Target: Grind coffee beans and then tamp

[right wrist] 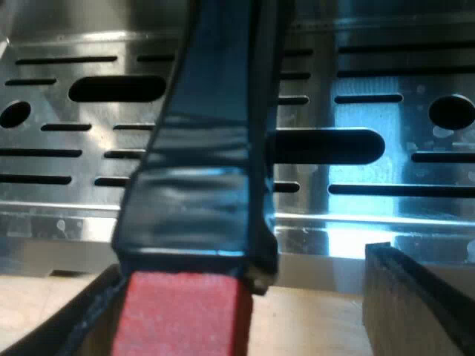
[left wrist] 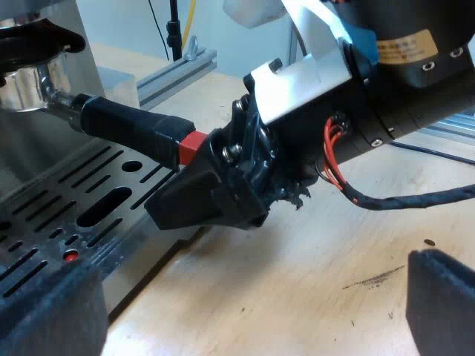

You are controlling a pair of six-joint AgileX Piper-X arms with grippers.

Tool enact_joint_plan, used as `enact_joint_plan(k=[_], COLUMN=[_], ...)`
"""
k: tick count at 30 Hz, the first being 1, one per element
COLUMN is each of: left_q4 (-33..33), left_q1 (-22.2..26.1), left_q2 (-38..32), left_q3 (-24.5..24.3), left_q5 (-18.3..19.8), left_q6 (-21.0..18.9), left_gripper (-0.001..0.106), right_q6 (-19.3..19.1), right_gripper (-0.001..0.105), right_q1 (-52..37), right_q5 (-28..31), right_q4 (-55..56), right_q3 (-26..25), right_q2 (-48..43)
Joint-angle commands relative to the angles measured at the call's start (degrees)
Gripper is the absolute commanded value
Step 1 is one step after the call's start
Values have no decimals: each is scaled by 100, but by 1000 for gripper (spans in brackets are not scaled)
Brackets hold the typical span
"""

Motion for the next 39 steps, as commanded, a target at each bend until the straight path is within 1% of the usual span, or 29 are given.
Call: enact_joint_plan(k=[1,12,13,14,16,17,18,19,20,21,22,23,24,31,39], left_q4=[-87,-87,-87,-87,-87,-87,-87,-87,-87,-87,-87,-87,-87,-87,-87], left_q1=[-21,-21,-21,-21,-21,-21,-21,-21,-21,-21,-21,-21,-21,-21,-21], left_q2=[-29,-29,-29,-29,-29,-29,-29,-29,-29,-29,-29,-29,-29,-29,-29], left_q3=[-20,-20,-20,-20,-20,-20,-20,-20,-20,-20,-20,-20,-20,-20,-20], left_q5=[68,68,68,68,68,68,68,68,68,68,68,68,68,68,68], left_q6=[-34,-34,-34,-34,-34,-34,-34,-34,-34,-34,-34,-34,-34,-34,-34], left_gripper=[83,83,83,83,83,83,83,83,83,83,83,83,83,83,83], right_q6=[-60,-60,-60,-60,-195,-235,-399,-473,-544,-766,-825,-876,-879,-878,-878], right_gripper=[63,62,57,54,39,35,27,25,20,10,7,2,0,0,0], right_q1=[-40,-40,-40,-40,-40,-40,-40,-40,-40,-40,-40,-40,-40,51,438], right_q5=[-12,-12,-12,-12,-12,-12,-12,-12,-12,-12,-12,-12,-12,-48,-28], right_q4=[-110,-113,-113,-113,-113,-113,-113,-113,-113,-113,-113,-113,-113,-113,-113], right_q3=[-51,-51,-51,-51,-51,-51,-51,-51,-51,-51,-51,-51,-51,-51,-51], right_q2=[4,4,4,4,4,4,4,4,4,4,4,4,4,4,4])
